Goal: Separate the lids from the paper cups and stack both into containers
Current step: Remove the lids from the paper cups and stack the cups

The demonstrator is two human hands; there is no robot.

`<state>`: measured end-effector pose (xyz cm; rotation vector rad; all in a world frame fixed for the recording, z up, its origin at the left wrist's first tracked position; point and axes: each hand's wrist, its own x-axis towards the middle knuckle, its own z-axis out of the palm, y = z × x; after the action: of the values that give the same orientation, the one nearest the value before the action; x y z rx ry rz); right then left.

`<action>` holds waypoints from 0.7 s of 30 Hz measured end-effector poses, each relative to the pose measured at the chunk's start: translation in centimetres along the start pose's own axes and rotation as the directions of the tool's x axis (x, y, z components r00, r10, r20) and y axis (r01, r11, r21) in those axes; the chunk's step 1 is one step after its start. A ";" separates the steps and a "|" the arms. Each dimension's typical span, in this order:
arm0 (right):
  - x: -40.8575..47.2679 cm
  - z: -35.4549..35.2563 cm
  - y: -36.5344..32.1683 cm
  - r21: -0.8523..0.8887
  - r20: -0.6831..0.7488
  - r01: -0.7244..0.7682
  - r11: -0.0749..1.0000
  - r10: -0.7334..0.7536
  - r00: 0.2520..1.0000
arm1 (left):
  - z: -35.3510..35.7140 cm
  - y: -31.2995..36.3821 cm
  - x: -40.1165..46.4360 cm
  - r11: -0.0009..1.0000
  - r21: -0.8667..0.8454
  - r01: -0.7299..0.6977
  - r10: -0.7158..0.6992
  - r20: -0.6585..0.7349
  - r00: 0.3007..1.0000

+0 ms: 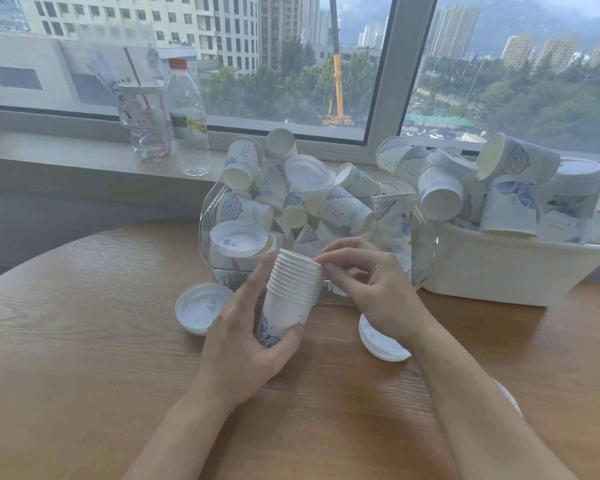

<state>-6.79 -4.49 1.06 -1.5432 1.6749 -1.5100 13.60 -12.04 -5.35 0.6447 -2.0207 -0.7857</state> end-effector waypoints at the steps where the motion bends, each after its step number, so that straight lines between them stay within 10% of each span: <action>1: 0.0 0.0 0.1 -0.010 0.011 -0.003 1.000 0.003 1.000 | 0.0 -0.1 0.0 1.000 0.002 0.003 -0.003 -0.001 1.000; 15: 1.4 -4.8 0.0 -0.448 -0.292 -0.066 0.892 -0.077 0.953 | 0.3 -0.3 0.1 0.999 -0.051 0.016 -0.017 -0.014 1.000; 21: -0.3 -2.1 -0.1 -0.353 -0.235 0.004 0.936 -0.093 0.967 | 0.1 0.5 -0.1 0.997 -0.067 0.024 -0.030 -0.091 0.995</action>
<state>-8.43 -3.33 1.75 -1.6313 2.1629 -1.5460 13.45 -11.62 -5.08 0.6601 -1.8986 -0.8207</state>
